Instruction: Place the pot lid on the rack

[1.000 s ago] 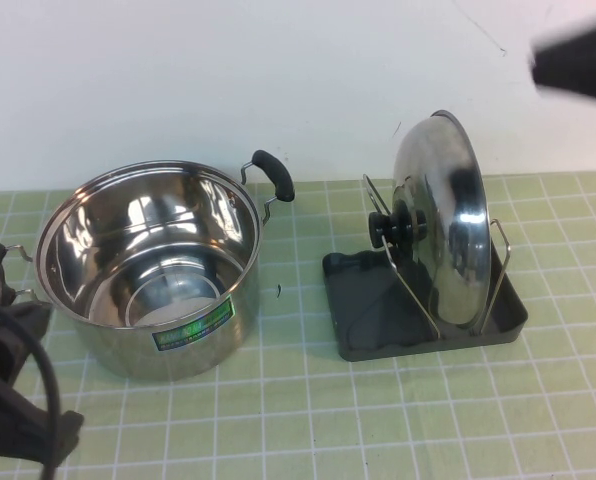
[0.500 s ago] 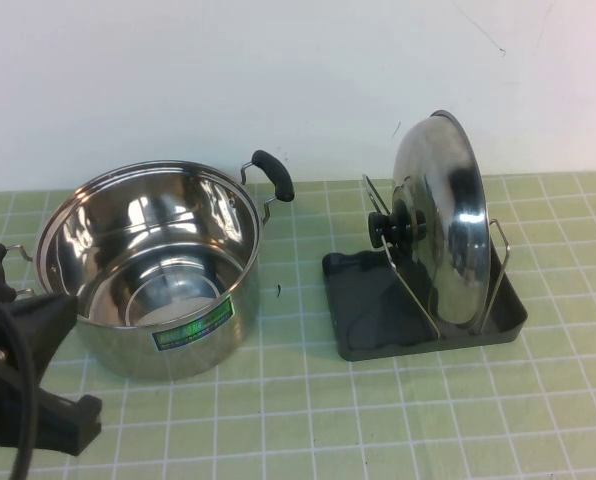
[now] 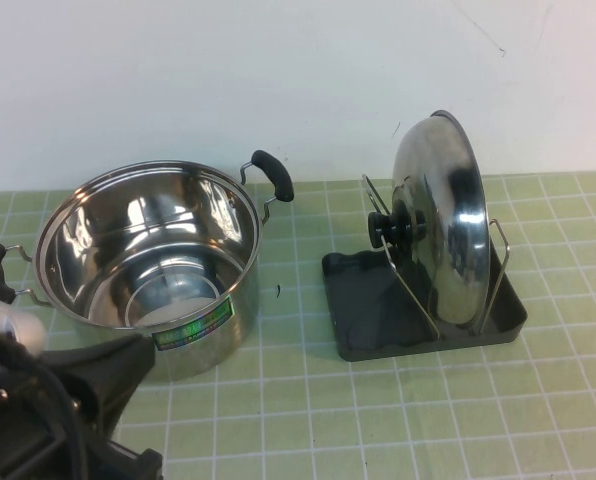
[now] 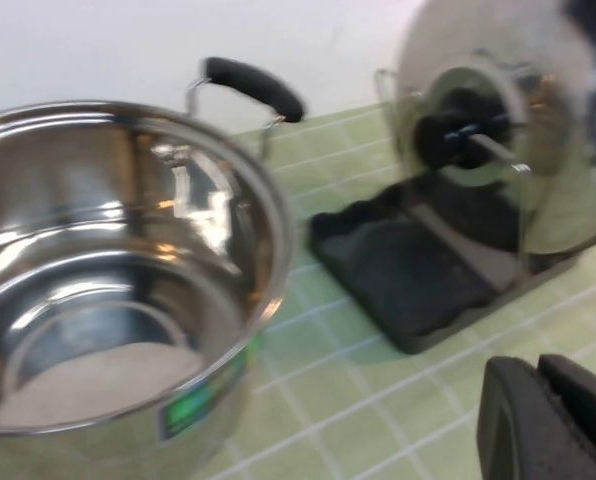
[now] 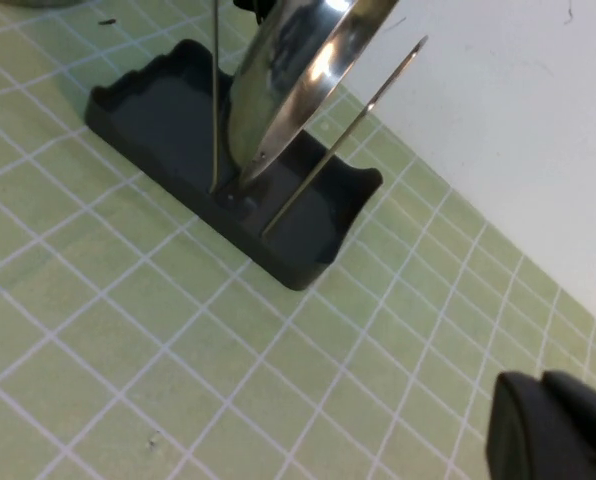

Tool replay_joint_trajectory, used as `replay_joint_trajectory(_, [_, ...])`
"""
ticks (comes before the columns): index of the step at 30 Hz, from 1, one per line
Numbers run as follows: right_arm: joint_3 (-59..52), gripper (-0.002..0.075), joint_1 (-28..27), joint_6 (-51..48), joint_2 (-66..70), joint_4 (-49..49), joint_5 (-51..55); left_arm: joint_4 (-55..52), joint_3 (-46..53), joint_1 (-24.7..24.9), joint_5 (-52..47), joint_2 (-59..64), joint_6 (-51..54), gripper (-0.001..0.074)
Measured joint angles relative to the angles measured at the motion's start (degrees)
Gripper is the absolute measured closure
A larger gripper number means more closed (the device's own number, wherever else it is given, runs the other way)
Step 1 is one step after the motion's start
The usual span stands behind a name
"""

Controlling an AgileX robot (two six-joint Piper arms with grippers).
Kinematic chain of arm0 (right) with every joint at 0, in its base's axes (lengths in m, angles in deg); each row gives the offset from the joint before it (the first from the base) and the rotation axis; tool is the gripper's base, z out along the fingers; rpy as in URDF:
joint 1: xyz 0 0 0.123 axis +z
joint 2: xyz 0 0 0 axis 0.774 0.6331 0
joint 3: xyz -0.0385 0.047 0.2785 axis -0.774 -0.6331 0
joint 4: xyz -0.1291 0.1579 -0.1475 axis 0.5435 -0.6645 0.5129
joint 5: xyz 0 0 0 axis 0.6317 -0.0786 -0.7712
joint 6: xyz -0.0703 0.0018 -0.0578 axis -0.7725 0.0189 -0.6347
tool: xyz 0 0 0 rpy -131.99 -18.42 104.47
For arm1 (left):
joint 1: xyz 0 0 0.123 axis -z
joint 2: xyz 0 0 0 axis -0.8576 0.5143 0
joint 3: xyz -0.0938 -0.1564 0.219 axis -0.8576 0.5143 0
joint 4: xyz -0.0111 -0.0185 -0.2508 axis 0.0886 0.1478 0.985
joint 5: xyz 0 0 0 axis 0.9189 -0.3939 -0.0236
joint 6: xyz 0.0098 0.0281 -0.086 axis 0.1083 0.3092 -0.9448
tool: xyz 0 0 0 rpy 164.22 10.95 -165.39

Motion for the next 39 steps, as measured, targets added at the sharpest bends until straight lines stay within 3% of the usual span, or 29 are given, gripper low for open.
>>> replay_joint_trajectory(9, [-1.61,0.0727,0.00,2.21,-3.47,-4.78,3.82,0.00,0.23,0.00,2.17,0.00,-1.72,0.0736])
replay_joint_trajectory(27, [-1.61,0.0727,0.00,2.44,-3.47,-5.19,4.06,-2.57,0.34,0.00,0.84,0.00,-1.59,0.0736])
replay_joint_trajectory(35, [-1.61,0.0727,0.00,2.44,-3.47,-5.19,4.28,7.37,0.34,-0.23,-7.24,-8.11,6.27,0.0736])
replay_joint_trajectory(39, [-1.61,0.0727,0.00,2.44,-3.47,-5.28,4.28,11.11,0.72,-4.64,-5.27,-14.39,16.19,0.0736])
